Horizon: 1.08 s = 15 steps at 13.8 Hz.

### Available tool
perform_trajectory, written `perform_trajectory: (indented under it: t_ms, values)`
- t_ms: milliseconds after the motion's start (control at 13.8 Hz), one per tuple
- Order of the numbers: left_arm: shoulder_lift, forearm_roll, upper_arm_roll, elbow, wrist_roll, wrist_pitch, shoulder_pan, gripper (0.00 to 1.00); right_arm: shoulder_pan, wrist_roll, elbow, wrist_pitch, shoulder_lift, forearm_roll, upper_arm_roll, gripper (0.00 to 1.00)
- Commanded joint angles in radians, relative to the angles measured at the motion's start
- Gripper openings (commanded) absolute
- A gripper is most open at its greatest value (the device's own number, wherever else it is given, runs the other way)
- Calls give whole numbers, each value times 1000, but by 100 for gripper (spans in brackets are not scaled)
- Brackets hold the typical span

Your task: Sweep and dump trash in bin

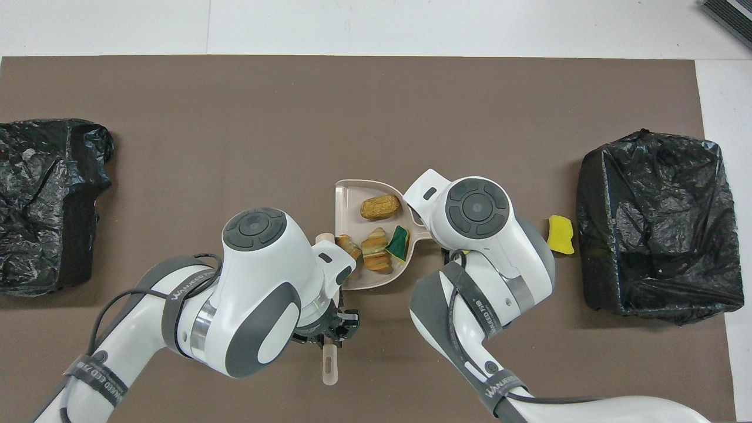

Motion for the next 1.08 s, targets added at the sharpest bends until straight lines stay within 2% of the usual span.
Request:
perform_trajectory:
  t_ms: [0, 289, 434, 723, 868, 1012]
  values:
    - [-57, 40, 11, -67, -22, -4, -11, 0, -2, 16, -17, 22, -2, 14, 6, 0]
    - [-78, 167, 11, -78, -76, -74, -4, 0, -2, 16, -17, 22, -2, 14, 6, 0]
    - [-98, 184, 11, -99, -96, -90, -7, 0, -2, 16, -17, 22, -2, 14, 6, 0]
    - [-134, 182, 11, -182, -98, 8, 3, 0, -2, 16, -17, 22, -2, 14, 6, 0]
    - [-147, 184, 11, -217, -85, 15, 43, 0, -2, 18, -17, 22, -2, 14, 6, 0]
    - [-169, 184, 9, -262, -99, 91, 33, 0, -5, 19, -17, 22, -2, 14, 6, 0]
